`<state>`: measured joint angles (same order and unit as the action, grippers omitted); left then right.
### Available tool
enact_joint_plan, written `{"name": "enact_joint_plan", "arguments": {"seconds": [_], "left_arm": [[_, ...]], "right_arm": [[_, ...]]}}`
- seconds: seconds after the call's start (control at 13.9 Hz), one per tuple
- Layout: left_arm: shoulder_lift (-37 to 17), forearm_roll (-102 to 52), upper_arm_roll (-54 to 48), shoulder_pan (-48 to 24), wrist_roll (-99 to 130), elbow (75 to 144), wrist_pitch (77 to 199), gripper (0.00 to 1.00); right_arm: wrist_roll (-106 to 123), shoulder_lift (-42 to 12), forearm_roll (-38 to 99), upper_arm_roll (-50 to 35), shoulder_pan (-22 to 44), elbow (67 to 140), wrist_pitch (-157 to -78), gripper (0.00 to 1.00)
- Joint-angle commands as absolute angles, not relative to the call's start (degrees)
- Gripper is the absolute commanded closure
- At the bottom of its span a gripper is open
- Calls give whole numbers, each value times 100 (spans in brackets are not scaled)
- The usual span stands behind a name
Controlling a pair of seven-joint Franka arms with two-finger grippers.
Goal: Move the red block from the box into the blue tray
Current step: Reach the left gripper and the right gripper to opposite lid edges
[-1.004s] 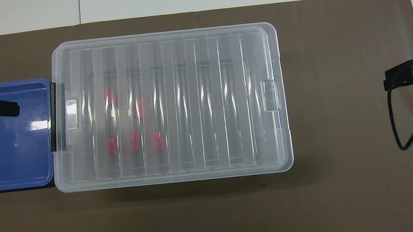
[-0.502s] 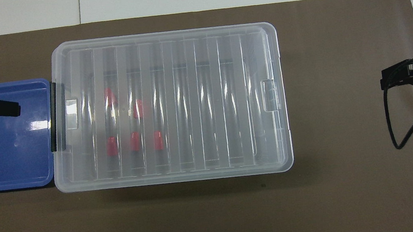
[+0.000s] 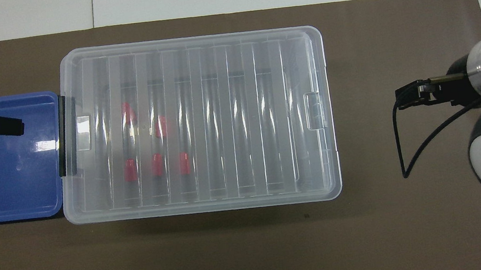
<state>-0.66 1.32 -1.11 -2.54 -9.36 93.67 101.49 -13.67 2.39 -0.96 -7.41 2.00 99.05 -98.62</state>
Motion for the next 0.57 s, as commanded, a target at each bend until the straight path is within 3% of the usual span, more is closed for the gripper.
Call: {"name": "enact_joint_plan", "arguments": {"seconds": [0.0, 0.5], "left_arm": [[9, 9, -114, -272, -320, 9448, 10248, 0], [299, 0, -167, -527, 1432, 10291, 11222, 0]], "right_arm": [[-1669, 291, -44, -1027, 176, 10397, -10492, 0], [-1784, -289, -44, -1380, 202, 10573, -11179, 0]]}}
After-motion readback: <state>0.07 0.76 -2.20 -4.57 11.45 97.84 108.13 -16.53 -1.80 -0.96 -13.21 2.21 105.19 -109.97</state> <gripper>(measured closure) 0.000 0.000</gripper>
